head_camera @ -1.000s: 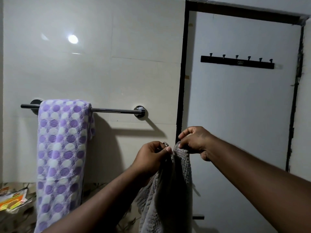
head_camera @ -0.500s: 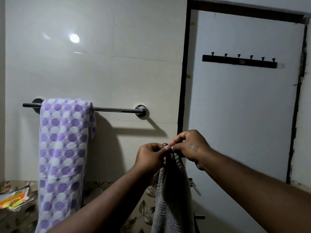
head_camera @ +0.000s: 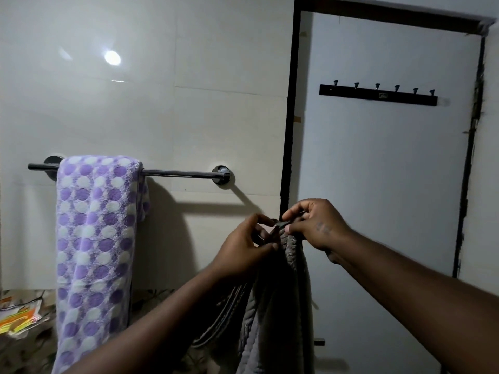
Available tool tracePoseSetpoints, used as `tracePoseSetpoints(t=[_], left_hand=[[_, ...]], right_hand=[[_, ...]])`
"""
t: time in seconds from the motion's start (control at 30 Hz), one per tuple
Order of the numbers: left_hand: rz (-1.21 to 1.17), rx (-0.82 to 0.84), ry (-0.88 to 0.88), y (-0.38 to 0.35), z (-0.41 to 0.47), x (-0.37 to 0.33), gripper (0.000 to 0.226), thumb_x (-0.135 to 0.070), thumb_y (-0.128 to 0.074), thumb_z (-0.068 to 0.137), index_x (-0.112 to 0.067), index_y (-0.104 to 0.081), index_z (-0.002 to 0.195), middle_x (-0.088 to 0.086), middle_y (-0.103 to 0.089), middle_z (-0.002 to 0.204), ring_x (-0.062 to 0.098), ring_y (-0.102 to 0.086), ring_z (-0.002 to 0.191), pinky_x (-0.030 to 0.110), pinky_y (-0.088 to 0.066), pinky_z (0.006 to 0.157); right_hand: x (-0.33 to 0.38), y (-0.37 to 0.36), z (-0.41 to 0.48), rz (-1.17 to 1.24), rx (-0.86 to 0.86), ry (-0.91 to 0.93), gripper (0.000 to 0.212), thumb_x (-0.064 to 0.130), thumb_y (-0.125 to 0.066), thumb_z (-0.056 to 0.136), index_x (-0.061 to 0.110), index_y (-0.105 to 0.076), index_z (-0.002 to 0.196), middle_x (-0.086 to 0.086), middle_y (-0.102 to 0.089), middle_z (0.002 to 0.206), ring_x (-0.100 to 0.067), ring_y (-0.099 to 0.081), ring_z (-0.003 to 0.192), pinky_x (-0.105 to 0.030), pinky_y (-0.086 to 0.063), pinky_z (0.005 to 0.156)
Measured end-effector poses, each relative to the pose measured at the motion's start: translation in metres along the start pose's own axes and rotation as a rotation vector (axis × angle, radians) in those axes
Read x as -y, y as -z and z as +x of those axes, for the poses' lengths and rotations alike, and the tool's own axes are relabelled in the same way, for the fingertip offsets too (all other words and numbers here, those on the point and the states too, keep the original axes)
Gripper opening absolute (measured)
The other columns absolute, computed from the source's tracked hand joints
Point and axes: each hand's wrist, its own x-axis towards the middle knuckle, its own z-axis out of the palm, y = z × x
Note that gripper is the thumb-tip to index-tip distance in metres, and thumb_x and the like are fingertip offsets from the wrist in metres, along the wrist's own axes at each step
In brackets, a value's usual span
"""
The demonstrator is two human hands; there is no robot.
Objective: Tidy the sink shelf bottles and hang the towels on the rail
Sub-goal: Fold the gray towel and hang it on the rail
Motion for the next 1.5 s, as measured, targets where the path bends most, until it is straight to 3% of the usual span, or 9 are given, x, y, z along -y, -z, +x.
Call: tracePoseSetpoints(t=[0.1,0.3,0.4,0.5,0.7,0.9,1.1,1.3,1.5], left_hand=[[0.442,0.095,-0.142,0.001,-0.017,0.012,0.053,-0.018,-0.076,0.081,-0.022,-0.05,0.127,0.003,-0.051,0.124,0.022,-0.056,0.11,0.037,-0.051,0.096],[0.674,0.093,-0.156,0.007,-0.077,0.052,0.075,-0.052,-0.059,0.079,-0.046,-0.014,0.138,-0.013,-0.035,0.14,0.015,-0.06,0.094,0.032,-0.049,0.076],[0.642,-0.013,-0.073,0.011,-0.097,0.072,0.059,-0.05,-0.061,0.081,-0.053,-0.023,0.126,-0.02,-0.044,0.121,0.014,-0.059,0.077,0.034,-0.048,0.065],[0.643,-0.018,-0.092,0.012,-0.101,0.093,0.033,-0.043,-0.059,0.085,-0.042,-0.042,0.113,-0.02,-0.042,0.117,0.016,-0.062,0.09,0.041,-0.054,0.076],[0.49,-0.149,-0.075,0.029,-0.103,0.124,0.026,-0.069,-0.055,0.089,-0.044,-0.056,0.098,-0.025,-0.06,0.089,-0.007,-0.06,0.081,0.022,-0.052,0.07],[0.596,-0.328,-0.299,0.098,-0.071,0.1,0.036,-0.061,-0.05,0.096,-0.033,-0.039,0.077,-0.011,-0.047,0.067,0.004,-0.043,0.056,0.022,-0.038,0.053],[0.502,-0.321,-0.422,0.13,-0.021,0.039,0.033,-0.051,-0.067,0.089,-0.026,-0.051,0.076,-0.005,-0.052,0.066,0.019,-0.046,0.054,0.031,-0.042,0.047],[0.26,-0.318,-0.492,0.136,0.002,-0.011,0.027,-0.033,-0.077,0.086,-0.018,-0.058,0.076,0.004,-0.052,0.065,0.009,-0.042,0.059,0.024,-0.035,0.051],[0.161,-0.295,-0.452,0.14,0.005,-0.038,0.026,-0.014,-0.081,0.084,-0.004,-0.058,0.078,0.008,-0.05,0.066,0.008,-0.042,0.061,0.019,-0.033,0.051]], right_hand=[[0.004,0.007,0.009,0.07,-0.062,-0.027,0.022,-0.009,-0.079,0.073,0.012,-0.072,0.08,-0.015,-0.074,0.077,-0.027,-0.072,0.075,-0.052,-0.062,0.086],[0.012,0.027,0.026,0.135,-0.146,-0.02,0.023,-0.01,-0.079,0.072,0.01,-0.071,0.079,-0.017,-0.075,0.084,-0.037,-0.074,0.092,-0.055,-0.06,0.091],[0.018,0.032,0.032,0.144,-0.156,-0.007,0.023,-0.011,-0.079,0.072,0.01,-0.071,0.08,-0.017,-0.075,0.085,-0.039,-0.074,0.095,-0.056,-0.059,0.09],[0.025,0.035,0.038,0.153,-0.155,-0.002,0.023,-0.01,-0.079,0.073,0.01,-0.071,0.08,-0.015,-0.074,0.083,-0.035,-0.075,0.091,-0.054,-0.06,0.091],[0.03,0.051,0.052,0.167,-0.191,0.001,0.024,-0.01,-0.079,0.074,0.011,-0.07,0.081,-0.014,-0.074,0.087,-0.027,-0.073,0.081,-0.044,-0.063,0.085],[-0.007,0.075,0.06,0.188,-0.222,-0.097,0.027,-0.012,-0.077,0.078,0.011,-0.065,0.082,-0.016,-0.071,0.092,-0.024,-0.072,0.075,-0.034,-0.062,0.072],[-0.036,0.082,0.059,0.299,-0.262,-0.225,0.027,-0.011,-0.075,0.08,0.014,-0.065,0.08,-0.013,-0.072,0.087,-0.018,-0.07,0.068,-0.026,-0.061,0.06],[-0.048,0.087,0.054,0.414,-0.178,-0.254,0.028,-0.009,-0.071,0.085,0.018,-0.063,0.081,-0.001,-0.07,0.083,-0.018,-0.068,0.081,-0.044,-0.054,0.09],[-0.047,0.085,0.051,0.539,-0.1,-0.19,0.03,-0.013,-0.061,0.09,0.016,-0.057,0.081,-0.004,-0.065,0.083,-0.019,-0.066,0.076,-0.04,-0.053,0.08]])
